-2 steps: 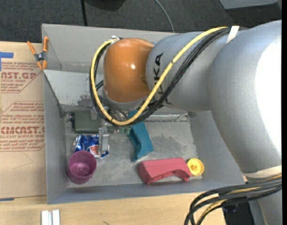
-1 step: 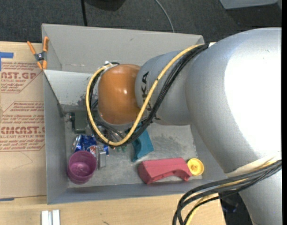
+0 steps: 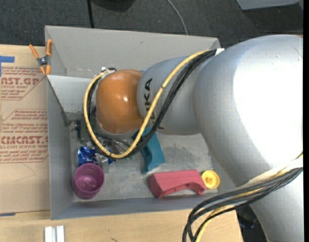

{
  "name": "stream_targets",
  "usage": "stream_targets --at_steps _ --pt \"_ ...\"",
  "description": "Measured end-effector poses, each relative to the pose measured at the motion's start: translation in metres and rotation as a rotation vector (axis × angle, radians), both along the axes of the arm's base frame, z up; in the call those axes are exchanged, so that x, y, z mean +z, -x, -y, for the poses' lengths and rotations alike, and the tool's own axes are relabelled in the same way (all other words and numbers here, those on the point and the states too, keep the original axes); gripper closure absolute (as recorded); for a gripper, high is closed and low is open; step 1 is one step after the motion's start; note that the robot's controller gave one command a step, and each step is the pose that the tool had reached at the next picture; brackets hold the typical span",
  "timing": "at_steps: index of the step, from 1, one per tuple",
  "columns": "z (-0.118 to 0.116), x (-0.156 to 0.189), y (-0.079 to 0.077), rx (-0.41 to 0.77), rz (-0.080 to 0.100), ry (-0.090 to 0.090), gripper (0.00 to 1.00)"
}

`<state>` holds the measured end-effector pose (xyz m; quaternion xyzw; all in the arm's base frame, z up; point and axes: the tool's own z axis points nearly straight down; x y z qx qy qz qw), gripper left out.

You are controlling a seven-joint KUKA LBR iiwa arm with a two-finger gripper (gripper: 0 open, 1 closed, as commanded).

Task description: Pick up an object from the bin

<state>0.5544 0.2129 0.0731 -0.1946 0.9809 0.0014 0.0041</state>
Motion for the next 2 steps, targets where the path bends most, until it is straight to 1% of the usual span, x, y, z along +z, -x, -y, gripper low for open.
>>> stream_targets --at_steps 1,2 --pt "0.0 -0.001 0.0 0.0 -0.001 0.0 1.0" --pt "-0.003 0.039 0.0 0.003 -0.008 0.003 1.0"
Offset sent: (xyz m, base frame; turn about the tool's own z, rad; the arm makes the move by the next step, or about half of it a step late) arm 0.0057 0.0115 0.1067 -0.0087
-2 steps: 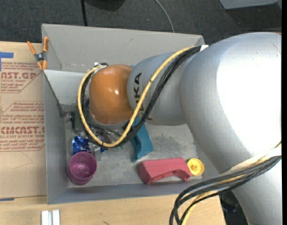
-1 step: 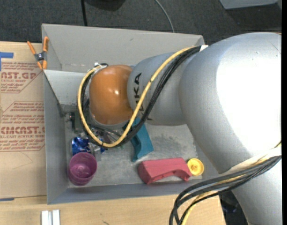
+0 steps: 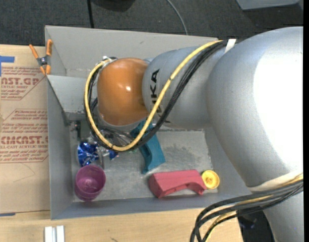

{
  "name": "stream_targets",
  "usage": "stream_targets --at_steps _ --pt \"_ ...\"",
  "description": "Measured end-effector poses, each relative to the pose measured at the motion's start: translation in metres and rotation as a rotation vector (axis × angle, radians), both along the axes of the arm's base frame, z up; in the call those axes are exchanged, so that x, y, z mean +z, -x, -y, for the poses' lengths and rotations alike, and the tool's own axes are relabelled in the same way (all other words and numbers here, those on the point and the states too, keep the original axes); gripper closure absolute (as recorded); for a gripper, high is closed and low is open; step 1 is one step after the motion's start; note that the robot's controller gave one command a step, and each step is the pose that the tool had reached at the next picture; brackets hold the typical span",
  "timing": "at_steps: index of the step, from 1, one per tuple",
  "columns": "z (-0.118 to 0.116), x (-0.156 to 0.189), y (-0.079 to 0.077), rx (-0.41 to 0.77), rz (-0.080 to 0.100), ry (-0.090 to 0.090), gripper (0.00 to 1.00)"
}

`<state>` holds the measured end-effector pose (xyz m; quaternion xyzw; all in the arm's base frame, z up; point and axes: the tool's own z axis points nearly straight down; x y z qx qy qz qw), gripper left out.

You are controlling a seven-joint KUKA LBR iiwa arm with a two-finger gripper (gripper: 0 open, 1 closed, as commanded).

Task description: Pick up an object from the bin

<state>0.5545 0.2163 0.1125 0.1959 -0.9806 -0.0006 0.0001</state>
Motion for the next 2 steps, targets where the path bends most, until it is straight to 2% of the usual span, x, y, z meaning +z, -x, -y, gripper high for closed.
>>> stream_targets --at_steps 2 --pt "-0.017 0.122 0.011 0.008 0.003 -0.001 1.0"
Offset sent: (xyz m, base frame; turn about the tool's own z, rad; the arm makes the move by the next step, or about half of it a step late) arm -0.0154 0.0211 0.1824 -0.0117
